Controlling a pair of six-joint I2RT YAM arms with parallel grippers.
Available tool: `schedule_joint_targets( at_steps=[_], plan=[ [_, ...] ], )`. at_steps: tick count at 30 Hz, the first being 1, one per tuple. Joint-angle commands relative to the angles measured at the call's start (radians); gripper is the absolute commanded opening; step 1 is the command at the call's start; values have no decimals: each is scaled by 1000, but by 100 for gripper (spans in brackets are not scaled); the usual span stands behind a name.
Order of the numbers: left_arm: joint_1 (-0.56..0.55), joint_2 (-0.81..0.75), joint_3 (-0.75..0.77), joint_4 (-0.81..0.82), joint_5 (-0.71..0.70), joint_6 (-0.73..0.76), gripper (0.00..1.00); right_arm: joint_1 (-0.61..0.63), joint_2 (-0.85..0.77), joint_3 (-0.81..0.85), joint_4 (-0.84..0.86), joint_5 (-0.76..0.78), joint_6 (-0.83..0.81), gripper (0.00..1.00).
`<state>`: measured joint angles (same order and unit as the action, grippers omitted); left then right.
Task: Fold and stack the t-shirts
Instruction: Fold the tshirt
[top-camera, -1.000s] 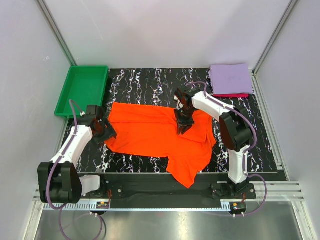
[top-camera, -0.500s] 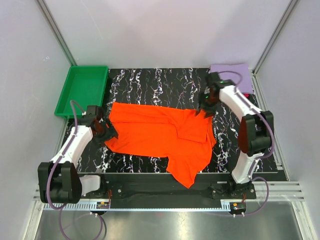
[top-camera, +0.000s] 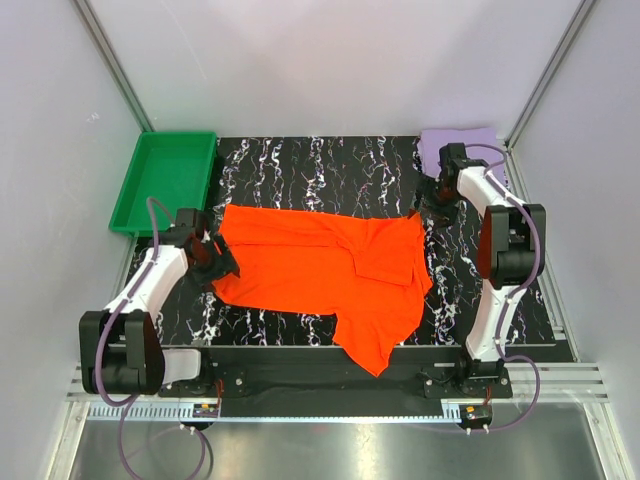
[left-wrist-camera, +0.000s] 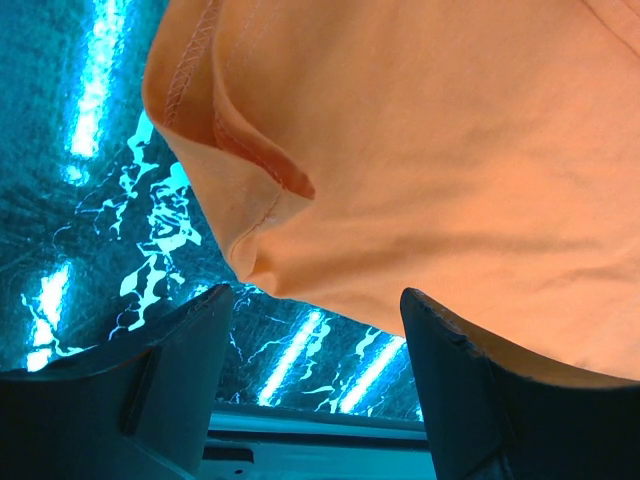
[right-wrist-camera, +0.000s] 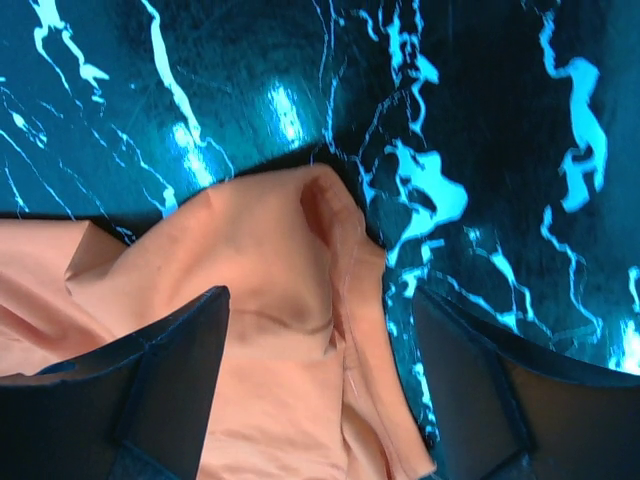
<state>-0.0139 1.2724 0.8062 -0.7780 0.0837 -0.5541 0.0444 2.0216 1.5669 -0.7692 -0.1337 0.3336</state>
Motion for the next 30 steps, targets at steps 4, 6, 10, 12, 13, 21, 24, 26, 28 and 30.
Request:
schedule_joint_targets(
  at_steps=[4,6,10,12,13,21,24,26,28,30],
  plan=[
    [0,22,59,34,34,29,73,-28,45,51,88,-107,-42,76],
    [2,30,68,34,37,34,73,-32,58,42,99,-119,-45,72],
    [2,39,71,36,45,36,73,-38,65,4,131,-142,-50,67],
    [0,44,71,36,47,36,73,-38,68,-19,149,-150,-62,64],
    [2,44,71,37,50,36,73,-38,72,-22,150,-158,-67,63],
    [2,42,68,39,64,31,74,-83,85,-68,182,-218,-79,49],
    [0,31,60,42,64,29,73,-84,74,-70,185,-204,-74,38],
    [0,30,57,43,67,29,73,-84,57,-51,170,-151,-73,29],
    [0,27,53,46,68,26,74,-84,49,-22,114,-80,-70,17],
    [0,24,48,51,70,23,73,-84,45,25,33,34,-62,3]
  ],
)
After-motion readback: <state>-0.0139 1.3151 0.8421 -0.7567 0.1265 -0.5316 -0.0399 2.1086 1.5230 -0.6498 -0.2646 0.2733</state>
